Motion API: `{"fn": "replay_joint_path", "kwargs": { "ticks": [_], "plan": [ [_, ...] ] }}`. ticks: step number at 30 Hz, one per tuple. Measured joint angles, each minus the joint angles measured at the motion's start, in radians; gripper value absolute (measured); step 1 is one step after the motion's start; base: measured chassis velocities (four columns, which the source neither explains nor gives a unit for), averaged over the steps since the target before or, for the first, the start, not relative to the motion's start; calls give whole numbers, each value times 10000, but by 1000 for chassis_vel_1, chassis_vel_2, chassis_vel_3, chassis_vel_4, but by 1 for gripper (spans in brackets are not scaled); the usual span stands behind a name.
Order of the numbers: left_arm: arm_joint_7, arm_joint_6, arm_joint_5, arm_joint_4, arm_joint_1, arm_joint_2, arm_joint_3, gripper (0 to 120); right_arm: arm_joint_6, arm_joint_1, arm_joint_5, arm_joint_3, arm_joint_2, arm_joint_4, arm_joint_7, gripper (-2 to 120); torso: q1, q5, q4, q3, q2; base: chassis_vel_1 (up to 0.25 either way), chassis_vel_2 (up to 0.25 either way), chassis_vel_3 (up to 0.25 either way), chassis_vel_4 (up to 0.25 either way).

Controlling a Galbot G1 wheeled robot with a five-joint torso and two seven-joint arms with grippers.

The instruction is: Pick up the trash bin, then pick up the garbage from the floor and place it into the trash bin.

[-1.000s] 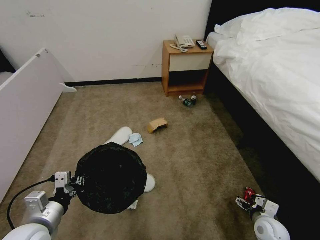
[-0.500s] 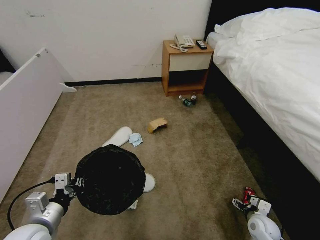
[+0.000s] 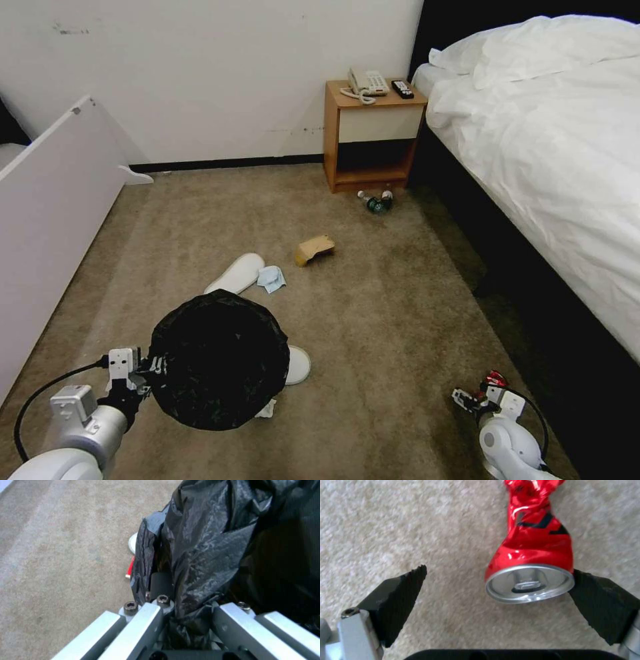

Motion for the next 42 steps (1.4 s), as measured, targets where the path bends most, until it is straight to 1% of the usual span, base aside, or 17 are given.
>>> {"fn": "replay_joint_path", "kwargs": {
  "ticks": [15,17,21,26,31,32,33,35,36,37,38,39,41,42],
  "plan": [
    [16,-6,42,93,-112,-6,93,0,52,180,13,401,43,-72,-25,100,-1,-3,-1,-1,0,0,0,0,0],
    [17,-7,43,109,-106,12,94,0,88,484,-49,400,280,-283,-56,100,0,0,0,-1,0,0,0,0,0],
    [18,-8,43,111,-87,13,83,0,97,712,-82,333,379,-449,-72,100,0,0,0,-1,0,0,0,0,0],
    [23,-38,48,130,-58,-5,49,0,100,1227,-233,183,610,-1026,-165,100,0,-1,0,0,0,0,0,0,0],
    [28,-48,48,139,-58,-19,29,0,100,1406,-373,157,730,-1290,-273,100,-1,-1,0,0,0,0,0,0,0],
    [32,-52,47,141,-57,-24,10,0,106,1437,-424,157,767,-1343,-302,96,0,-1,0,0,0,0,0,0,0],
    [32,-52,47,141,-57,-24,10,0,106,1437,-424,157,767,-1343,-302,96,0,-1,0,0,0,0,0,0,0],
    [52,-72,46,152,-52,-40,-12,0,157,1427,-481,170,781,-1350,-346,85,-1,0,0,-1,0,0,0,0,0],
    [52,-72,46,152,-52,-40,-12,0,157,1427,-481,170,781,-1350,-346,85,-1,0,0,-1,0,0,0,0,0],
    [53,-76,46,158,-52,-48,-14,0,170,1417,-488,187,793,-1350,-348,82,-1,-3,0,0,0,0,0,0,0],
    [62,-78,47,165,-55,-64,-14,0,192,1400,-502,203,826,-1361,-353,76,0,-1,0,0,0,0,0,0,0],
    [62,-78,47,165,-55,-64,-14,0,192,1400,-502,203,826,-1361,-353,76,0,-1,0,0,0,0,0,0,0],
    [65,-82,56,167,-66,-93,-13,0,270,1387,-585,242,891,-1428,-395,64,0,-1,-1,0,0,0,0,0,0],
    [65,-82,56,167,-66,-93,-13,0,270,1387,-585,242,891,-1428,-395,64,0,-1,-1,0,0,0,0,0,0]
  ]
}}
